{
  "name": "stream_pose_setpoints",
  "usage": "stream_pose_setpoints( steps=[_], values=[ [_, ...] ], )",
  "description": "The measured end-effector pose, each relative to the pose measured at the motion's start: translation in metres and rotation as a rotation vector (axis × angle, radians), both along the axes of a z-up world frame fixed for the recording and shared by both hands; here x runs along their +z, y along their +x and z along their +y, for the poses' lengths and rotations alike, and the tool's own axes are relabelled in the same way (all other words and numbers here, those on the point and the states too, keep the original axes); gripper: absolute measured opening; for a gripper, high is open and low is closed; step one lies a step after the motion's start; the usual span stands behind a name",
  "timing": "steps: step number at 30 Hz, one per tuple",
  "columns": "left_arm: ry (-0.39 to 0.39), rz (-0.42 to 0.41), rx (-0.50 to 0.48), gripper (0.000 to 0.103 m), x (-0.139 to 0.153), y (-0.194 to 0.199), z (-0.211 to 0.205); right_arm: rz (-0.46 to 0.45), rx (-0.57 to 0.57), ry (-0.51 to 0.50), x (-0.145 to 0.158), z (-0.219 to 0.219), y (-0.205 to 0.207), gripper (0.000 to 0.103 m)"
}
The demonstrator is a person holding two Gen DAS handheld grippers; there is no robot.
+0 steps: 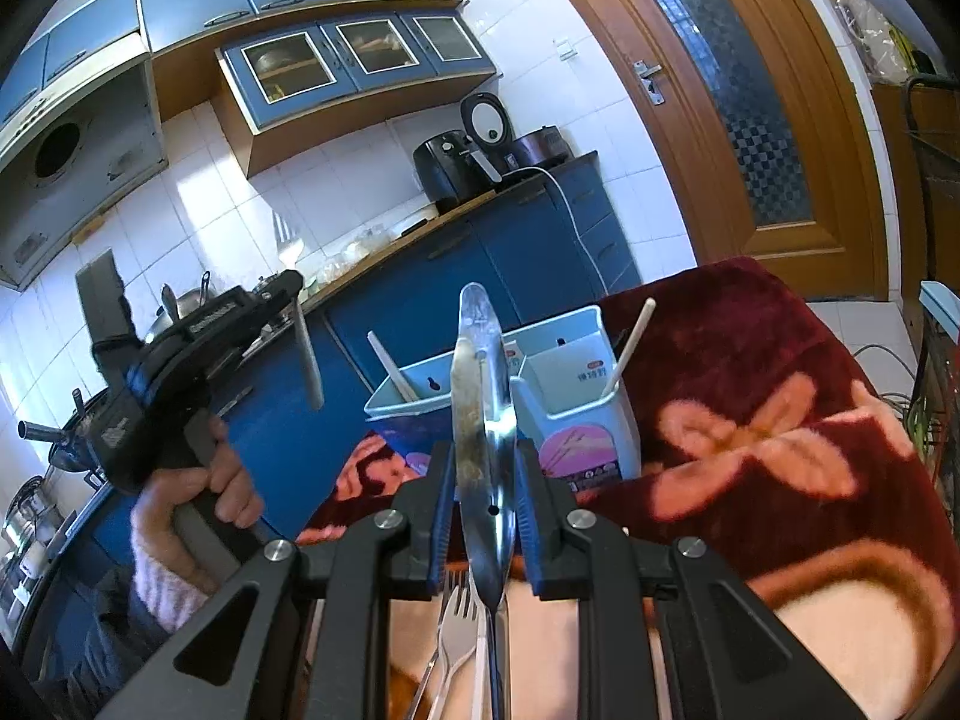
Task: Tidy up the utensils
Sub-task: 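Lift the fork with the left tool while the right tool carries the tongs over the box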
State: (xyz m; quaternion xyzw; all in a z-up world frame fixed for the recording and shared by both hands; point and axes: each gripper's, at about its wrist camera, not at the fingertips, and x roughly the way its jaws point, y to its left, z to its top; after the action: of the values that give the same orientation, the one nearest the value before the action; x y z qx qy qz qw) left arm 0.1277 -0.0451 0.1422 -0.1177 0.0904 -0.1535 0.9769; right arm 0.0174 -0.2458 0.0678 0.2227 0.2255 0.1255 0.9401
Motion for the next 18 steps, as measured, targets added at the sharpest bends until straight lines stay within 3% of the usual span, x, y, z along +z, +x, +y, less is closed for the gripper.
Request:
stream_pose_setpoints(
  steps=[9, 18],
  values=[
    [0.03, -0.013, 0.094, 0.003, -0.035, 0.03, -0.009, -0.072, -0.035, -0.047, 0.023, -0.006, 0.025, 0.022],
    [0.044, -0.035, 0.117, 0.002, -0.054, 0.038, -0.009, -0.247, -0.143, -0.115, 0.051, -0.008, 0.071, 0.022]
  ],
)
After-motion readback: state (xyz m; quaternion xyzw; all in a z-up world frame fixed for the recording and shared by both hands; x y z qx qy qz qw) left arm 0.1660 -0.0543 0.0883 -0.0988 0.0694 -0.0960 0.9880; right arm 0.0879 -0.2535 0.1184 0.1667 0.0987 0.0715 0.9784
